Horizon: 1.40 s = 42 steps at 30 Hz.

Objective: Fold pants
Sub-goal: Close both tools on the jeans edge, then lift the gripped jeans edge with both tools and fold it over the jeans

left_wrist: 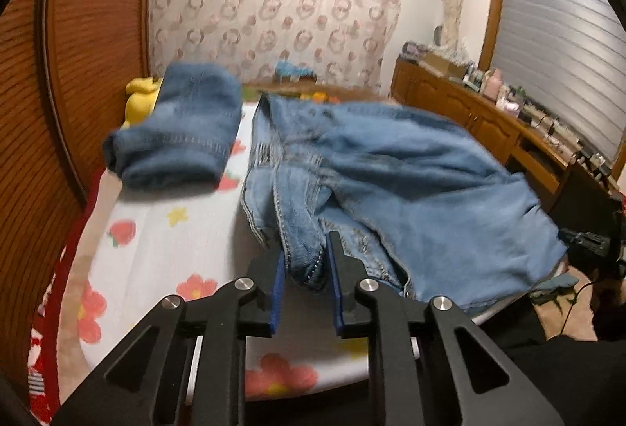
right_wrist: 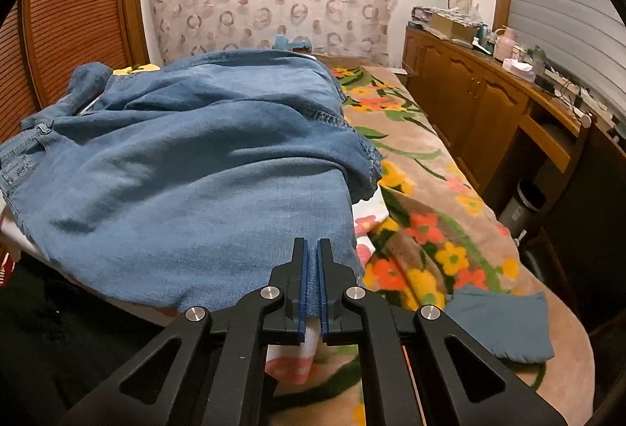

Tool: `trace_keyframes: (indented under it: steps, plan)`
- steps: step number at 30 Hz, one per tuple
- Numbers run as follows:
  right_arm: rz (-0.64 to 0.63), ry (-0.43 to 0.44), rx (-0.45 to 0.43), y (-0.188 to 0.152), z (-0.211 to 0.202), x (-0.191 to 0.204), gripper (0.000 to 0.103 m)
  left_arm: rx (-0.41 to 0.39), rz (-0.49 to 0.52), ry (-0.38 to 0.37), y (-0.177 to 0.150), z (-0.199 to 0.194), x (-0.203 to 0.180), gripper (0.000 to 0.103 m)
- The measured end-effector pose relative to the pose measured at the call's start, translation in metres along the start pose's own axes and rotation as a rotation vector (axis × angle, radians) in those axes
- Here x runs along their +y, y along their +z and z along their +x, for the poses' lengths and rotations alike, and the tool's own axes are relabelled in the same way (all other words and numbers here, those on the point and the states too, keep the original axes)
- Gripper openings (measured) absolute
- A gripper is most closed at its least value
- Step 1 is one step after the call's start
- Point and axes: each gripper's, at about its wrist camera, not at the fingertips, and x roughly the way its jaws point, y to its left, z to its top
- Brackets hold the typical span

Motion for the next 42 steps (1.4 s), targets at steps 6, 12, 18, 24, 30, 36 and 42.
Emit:
trace_keyframes:
  steps: [6,12,18,24,30,36,42]
  plan:
    - [-0.026,0.024,-0.053,0.013,-0.005,0.002,0.001,-0.062,0.039,0.011,0.037,0.0,-0.005,0.02]
    - [-0.054,0.018,-0.142,0.033,-0.019,-0.003,0.001,-0.095,0.029,0.013,0.055,0.004,0.0,0.02]
    - [-0.063,0.01,-0.208,0.045,-0.016,-0.005,0.001,-0.103,0.024,0.024,0.061,0.008,0.002,0.02]
    - [-0.038,0.042,-0.207,0.036,0.006,-0.004,0.001,-0.09,0.021,0.03,0.062,0.016,0.003,0.02]
    - [-0.048,0.04,-0.209,0.043,0.009,-0.012,0.001,-0.089,0.033,0.035,0.067,0.025,0.001,0.02]
    - [-0.08,0.016,-0.207,0.061,0.015,-0.01,0.001,-0.081,0.046,0.046,0.084,0.043,-0.001,0.02]
    - [-0.091,0.012,-0.198,0.069,0.024,-0.006,0.001,-0.063,0.049,0.049,0.099,0.061,0.003,0.02]
